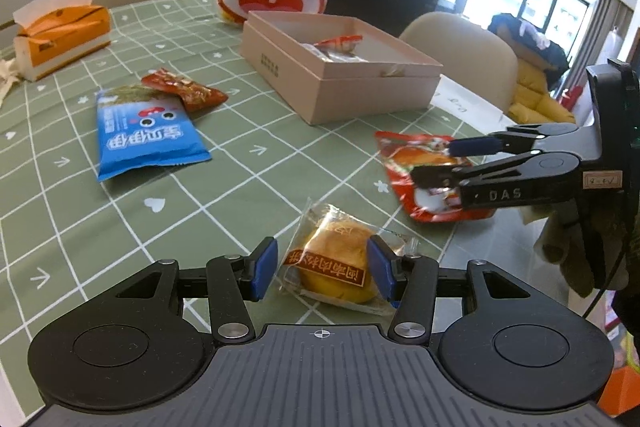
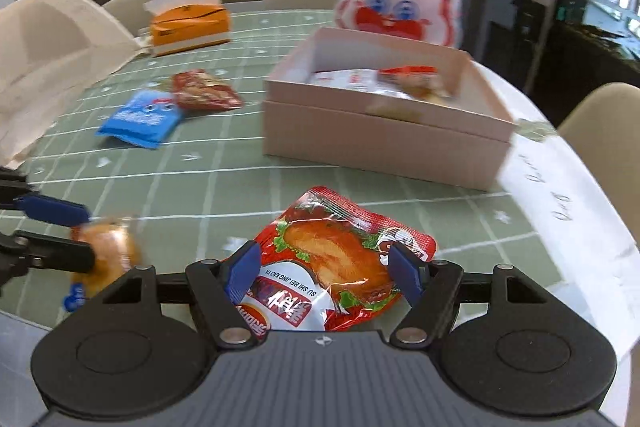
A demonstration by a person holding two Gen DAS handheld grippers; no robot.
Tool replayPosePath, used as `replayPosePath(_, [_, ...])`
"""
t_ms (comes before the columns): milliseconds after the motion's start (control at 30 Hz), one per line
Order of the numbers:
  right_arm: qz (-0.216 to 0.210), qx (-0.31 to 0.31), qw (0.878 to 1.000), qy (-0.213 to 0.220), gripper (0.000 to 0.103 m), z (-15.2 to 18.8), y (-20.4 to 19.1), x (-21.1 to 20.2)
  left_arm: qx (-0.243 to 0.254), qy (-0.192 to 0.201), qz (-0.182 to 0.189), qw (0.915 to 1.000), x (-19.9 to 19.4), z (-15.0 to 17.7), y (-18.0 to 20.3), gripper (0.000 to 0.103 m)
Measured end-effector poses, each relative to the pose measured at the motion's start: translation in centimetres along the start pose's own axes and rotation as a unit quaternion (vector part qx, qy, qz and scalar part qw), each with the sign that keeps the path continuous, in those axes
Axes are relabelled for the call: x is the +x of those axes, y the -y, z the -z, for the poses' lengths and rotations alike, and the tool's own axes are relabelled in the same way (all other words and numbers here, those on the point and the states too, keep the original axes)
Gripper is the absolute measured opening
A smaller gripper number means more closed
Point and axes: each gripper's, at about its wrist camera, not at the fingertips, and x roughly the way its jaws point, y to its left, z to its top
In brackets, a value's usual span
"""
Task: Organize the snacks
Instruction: 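Grasp the clear round-cake packet with the left gripper while right holds the bread packet, then lift the bread packet with the right gripper while left holds the cake packet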
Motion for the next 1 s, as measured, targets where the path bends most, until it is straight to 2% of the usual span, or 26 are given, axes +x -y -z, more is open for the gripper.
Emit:
replayPosePath(167, [0.019, 0.028, 0.999, 0.016, 0.073, 0.8, 2.2, 0.1, 0.011, 0.019, -0.013, 0.9997, -0.8, -0.1, 0.4, 0.054])
replayPosePath(267, [0.010, 0.049, 0.998, 0.027, 0.074, 1.3, 3.2, 0.0, 0.078, 0.034, -0.012, 0.9963, -1.9, 0.1, 2.0, 0.054])
replayPosePath(433, [0.001, 0.064, 0.997, 0.036, 0.077, 1.8, 3.9, -0.1, 0.166, -0.006, -0.013, 0.9861, -0.6, 1.2, 5.3, 0.055])
replayPosePath(500, [-0.005, 0.073, 0.997, 0.038, 0.077, 1.9, 4.3, -0.1, 0.189, -0.010, -0.021, 0.9817, 0.0, 1.7, 6.2, 0.065])
replayPosePath(600, [-0.018, 0.091, 0.995, 0.039, 0.077, 2.1, 4.9, -0.2, 0.190, -0.006, -0.026, 0.9815, 0.4, 1.6, 6.6, 0.066])
replayPosePath(700, [-0.025, 0.102, 0.994, 0.039, 0.078, 2.1, 5.1, -0.2, 0.182, 0.000, -0.055, 0.9818, 0.9, 1.4, 6.1, 0.067])
replayPosePath(933, [-0.037, 0.111, 0.992, 0.039, 0.082, 2.2, 5.4, -0.2, 0.159, 0.003, -0.094, 0.9828, 1.3, 0.5, 4.1, 0.068])
replayPosePath(1000, [-0.036, 0.109, 0.993, 0.039, 0.082, 2.2, 5.4, -0.2, 0.140, 0.001, -0.115, 0.9835, 1.0, 0.2, 2.9, 0.068])
